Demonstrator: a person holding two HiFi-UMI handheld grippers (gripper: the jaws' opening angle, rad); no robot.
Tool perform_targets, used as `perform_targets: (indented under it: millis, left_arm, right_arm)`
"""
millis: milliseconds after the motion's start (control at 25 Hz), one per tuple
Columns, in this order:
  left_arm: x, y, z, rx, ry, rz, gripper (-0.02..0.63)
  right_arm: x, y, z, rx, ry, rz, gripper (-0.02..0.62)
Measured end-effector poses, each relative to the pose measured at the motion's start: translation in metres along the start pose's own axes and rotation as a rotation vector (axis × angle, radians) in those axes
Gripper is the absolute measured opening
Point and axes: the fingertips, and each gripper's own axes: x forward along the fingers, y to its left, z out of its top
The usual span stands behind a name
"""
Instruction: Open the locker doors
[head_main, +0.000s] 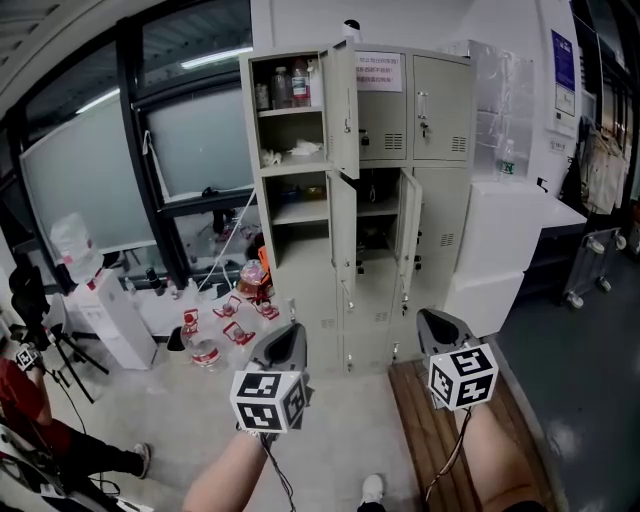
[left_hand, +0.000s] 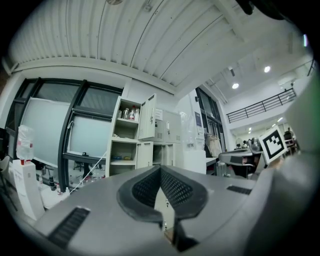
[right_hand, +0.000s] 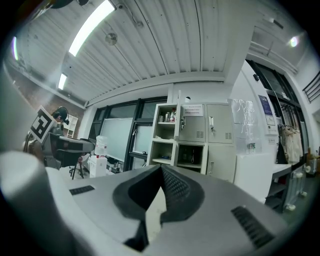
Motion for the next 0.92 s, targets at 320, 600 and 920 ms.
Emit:
perform_targets:
  millis: [320,600,920]
  left_arm:
    - [-0.0051,0.0012,-0.0018,0.007,0.005,0.003,0.001]
    - [-0.0066,-0.0006,-0.0013,0.011,0.006,0.005,0.002]
    - [-0.0079,-0.0051,0.0027,0.017,0.004,0.001,0.002]
  right_arm:
    - [-0.0024,0.0041,-0.0047,0.009,0.005,0.005,0.0]
    - [-0.0037,0.0029,-0.0051,0.01,0.007,0.007,0.0]
    - [-0.008,-0.0001,-0.0039,0.018,0.008,0.006,0.0]
